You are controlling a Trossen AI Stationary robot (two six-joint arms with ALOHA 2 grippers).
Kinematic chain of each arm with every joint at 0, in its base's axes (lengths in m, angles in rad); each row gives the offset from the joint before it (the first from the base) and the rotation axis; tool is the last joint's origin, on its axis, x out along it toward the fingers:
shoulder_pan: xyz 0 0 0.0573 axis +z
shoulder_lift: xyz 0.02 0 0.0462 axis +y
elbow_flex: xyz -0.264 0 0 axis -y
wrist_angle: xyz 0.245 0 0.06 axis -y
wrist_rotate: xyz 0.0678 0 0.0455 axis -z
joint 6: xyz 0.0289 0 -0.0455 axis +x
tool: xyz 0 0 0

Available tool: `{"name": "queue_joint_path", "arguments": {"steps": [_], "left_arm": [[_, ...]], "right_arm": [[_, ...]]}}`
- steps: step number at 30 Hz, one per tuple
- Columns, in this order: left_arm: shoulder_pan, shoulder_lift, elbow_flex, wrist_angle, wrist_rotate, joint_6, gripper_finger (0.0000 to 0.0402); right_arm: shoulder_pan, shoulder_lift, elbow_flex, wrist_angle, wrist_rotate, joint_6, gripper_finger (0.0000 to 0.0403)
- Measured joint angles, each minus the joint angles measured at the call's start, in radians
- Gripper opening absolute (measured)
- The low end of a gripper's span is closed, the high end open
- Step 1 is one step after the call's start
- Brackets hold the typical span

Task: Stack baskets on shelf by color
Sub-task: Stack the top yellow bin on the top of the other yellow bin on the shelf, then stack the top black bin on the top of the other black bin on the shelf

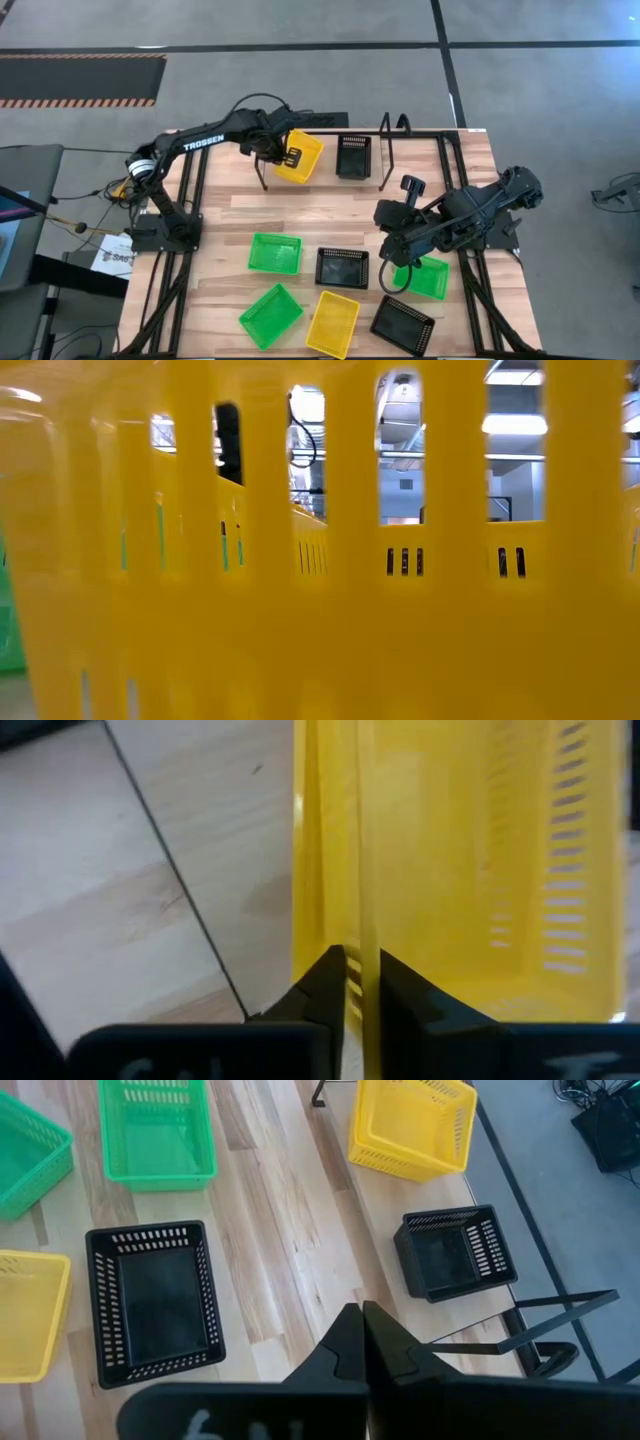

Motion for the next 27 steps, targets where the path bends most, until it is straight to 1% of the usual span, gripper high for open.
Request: {"name": "queue_joint_path", "arguments": {"steps": [4,9,13,16,18,21,25,27], "left_arm": [[0.0,-0.001,0.039,-0.028,-0.002,0.045,0.0063],[0.0,-0.002,0.061,-0.051,-0.019,0.048,0.0098],[0.0,-0.002,0.061,-0.064,-0.02,0.049,0.0114],[0.0,-0.002,0.062,-0.064,-0.009,0.047,0.0116],[0.0,-0.003,0.062,-0.064,0.029,0.044,0.011],[-0.021,-0.012,0.062,-0.064,0.069,0.061,0.0087],[-0.089,-0.055,0.062,-0.093,0.078,0.099,0.0039],[-0.134,-0.091,0.063,-0.121,0.068,0.108,0.0018]], "right_arm": [[0.0,0.0,0.0,0.0,-0.002,0.0,0.0001],[0.007,0.0,0.0,0.0,-0.002,0.0,0.0001],[0.014,0.0,0.0,0.0,-0.003,0.0,0.0001],[0.014,0.0,0.0,0.0,-0.003,0.0,0.0001],[0.014,0.0,0.0,0.0,-0.002,0.0,0.0001],[0.013,0.0,0.0,0.0,-0.003,-0.004,0.0001],[0.014,0.0,0.0,0.0,-0.006,0.037,0.0002],[0.014,0.0,0.0,0.0,-0.026,0.054,0.0007]]}}
